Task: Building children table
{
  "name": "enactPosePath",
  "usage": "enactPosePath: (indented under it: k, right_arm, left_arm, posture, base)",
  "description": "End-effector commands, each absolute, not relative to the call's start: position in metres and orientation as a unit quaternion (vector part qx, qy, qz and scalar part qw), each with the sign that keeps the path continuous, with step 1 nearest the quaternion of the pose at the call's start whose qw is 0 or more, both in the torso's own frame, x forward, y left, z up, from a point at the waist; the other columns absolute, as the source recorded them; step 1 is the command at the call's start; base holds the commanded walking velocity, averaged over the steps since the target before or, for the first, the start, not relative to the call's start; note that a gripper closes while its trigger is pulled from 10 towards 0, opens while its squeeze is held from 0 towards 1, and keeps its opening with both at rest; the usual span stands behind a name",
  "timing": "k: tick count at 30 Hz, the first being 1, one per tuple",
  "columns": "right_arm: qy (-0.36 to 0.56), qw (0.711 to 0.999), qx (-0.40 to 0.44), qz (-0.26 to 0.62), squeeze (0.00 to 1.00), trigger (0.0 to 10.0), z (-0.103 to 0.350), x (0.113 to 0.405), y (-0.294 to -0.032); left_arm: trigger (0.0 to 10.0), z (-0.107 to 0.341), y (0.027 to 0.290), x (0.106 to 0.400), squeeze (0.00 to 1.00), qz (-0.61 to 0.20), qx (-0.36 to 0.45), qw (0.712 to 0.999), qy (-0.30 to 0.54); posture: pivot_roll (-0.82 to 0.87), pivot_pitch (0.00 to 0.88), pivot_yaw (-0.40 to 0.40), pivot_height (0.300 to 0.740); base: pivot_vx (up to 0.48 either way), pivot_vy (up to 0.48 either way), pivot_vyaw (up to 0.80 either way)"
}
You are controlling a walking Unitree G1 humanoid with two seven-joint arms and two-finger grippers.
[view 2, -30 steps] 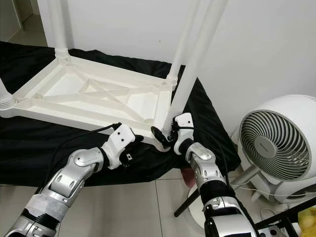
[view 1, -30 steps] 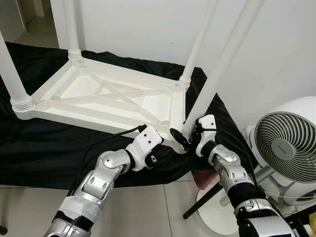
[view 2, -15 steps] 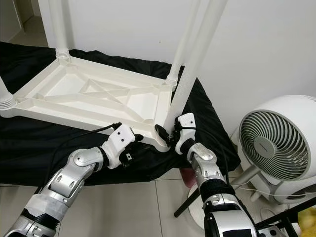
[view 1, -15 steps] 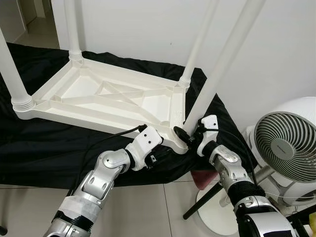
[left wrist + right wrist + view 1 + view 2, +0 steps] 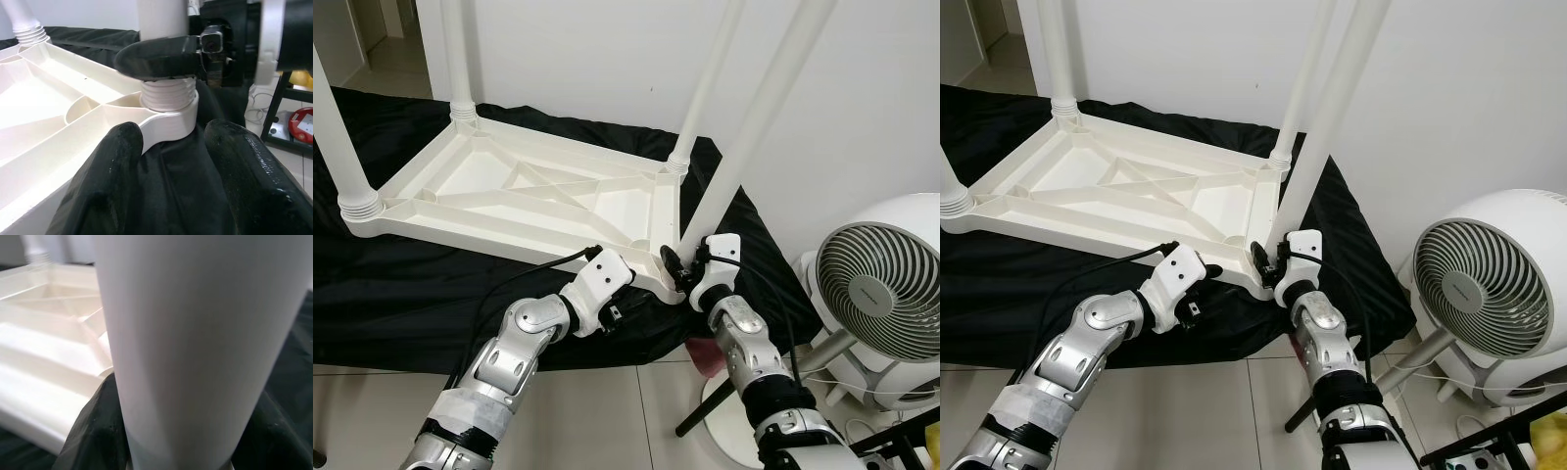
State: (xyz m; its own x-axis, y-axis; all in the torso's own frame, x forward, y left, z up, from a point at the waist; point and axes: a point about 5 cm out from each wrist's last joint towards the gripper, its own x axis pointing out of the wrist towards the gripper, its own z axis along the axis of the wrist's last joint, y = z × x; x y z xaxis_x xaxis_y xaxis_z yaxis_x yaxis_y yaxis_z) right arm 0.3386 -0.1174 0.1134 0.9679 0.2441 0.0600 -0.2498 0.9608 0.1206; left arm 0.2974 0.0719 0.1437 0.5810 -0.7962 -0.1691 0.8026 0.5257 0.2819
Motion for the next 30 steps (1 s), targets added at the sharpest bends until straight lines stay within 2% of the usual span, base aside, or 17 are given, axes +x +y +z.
enactPosePath:
  k: [1,3,5,8,11,15,16,17,18,22,24,30]
  right_arm:
    - [0.016,0.993,0.077,0.09,0.0,10.0,0.098,0.333,-0.122]
    - [0.017,0.993,0.083,0.078,0.0,10.0,0.098,0.332,-0.12]
    - [0.023,0.994,0.101,0.022,0.0,10.0,0.095,0.328,-0.117]
    - [0.029,0.992,0.119,-0.015,0.0,10.0,0.094,0.323,-0.112]
    - [0.027,0.991,0.127,0.012,0.0,10.0,0.096,0.319,-0.1]
    - [0.013,0.991,0.13,0.026,0.0,10.0,0.101,0.319,-0.101]
    - [0.008,0.991,0.129,0.026,0.27,10.0,0.102,0.319,-0.104]
    - [0.008,0.991,0.129,0.026,0.27,10.0,0.102,0.319,-0.104]
    - [0.001,0.991,0.13,0.028,1.0,10.0,0.104,0.319,-0.106]
    - [-0.019,0.992,0.121,0.031,1.0,10.0,0.109,0.319,-0.112]
    - [-0.033,0.994,0.099,0.032,1.0,10.0,0.112,0.319,-0.124]
    - [-0.045,0.992,0.108,0.054,1.0,10.0,0.113,0.317,-0.132]
  left_arm:
    - [10.0,0.142,0.072,0.299,0.0,-0.444,0.168,0.88,0.008]
    - [10.0,0.142,0.072,0.299,0.0,-0.443,0.168,0.88,0.009]
    - [10.0,0.142,0.073,0.3,0.0,-0.444,0.169,0.88,0.008]
    - [10.0,0.143,0.073,0.3,0.0,-0.444,0.169,0.88,0.008]
    - [10.0,0.142,0.074,0.301,0.0,-0.438,0.165,0.883,0.008]
    - [10.0,0.141,0.074,0.303,0.0,-0.429,0.159,0.889,0.004]
    - [10.0,0.141,0.073,0.303,0.0,-0.425,0.157,0.891,0.003]
    - [10.0,0.141,0.073,0.303,0.0,-0.425,0.157,0.891,0.003]
    - [10.0,0.142,0.073,0.304,0.0,-0.419,0.156,0.895,-0.001]
    - [10.0,0.141,0.073,0.305,0.0,-0.402,0.15,0.903,-0.006]
    - [10.0,0.14,0.074,0.306,0.0,-0.389,0.147,0.909,-0.01]
    - [10.0,0.137,0.078,0.308,0.0,-0.373,0.139,0.917,-0.01]
  posture:
    - [0.09,0.0,-0.162,0.74]
    - [0.09,0.0,-0.162,0.74]
    - [0.1,0.0,-0.161,0.74]
    - [0.1,0.0,-0.161,0.74]
    - [0.09,0.0,-0.157,0.74]
    - [0.1,0.0,-0.156,0.74]
    - [0.1,0.0,-0.157,0.74]
    - [0.1,0.0,-0.157,0.74]
    - [0.1,0.0,-0.158,0.74]
    - [0.1,0.0,-0.162,0.74]
    - [0.1,0.0,-0.164,0.74]
    - [0.1,0.0,-0.158,0.74]
  base:
    - [0.0,0.0,0.0]
    - [0.0,0.0,0.0]
    - [0.0,0.0,0.0]
    - [0.0,0.0,0.0]
    - [0.0,0.0,0.0]
    - [0.0,0.0,0.0]
    - [0.0,0.0,0.0]
    - [0.0,0.0,0.0]
    - [0.0,0.0,0.0]
    - [0.0,0.0,0.0]
    - [0.0,0.0,0.0]
    - [0.0,0.0,0.0]
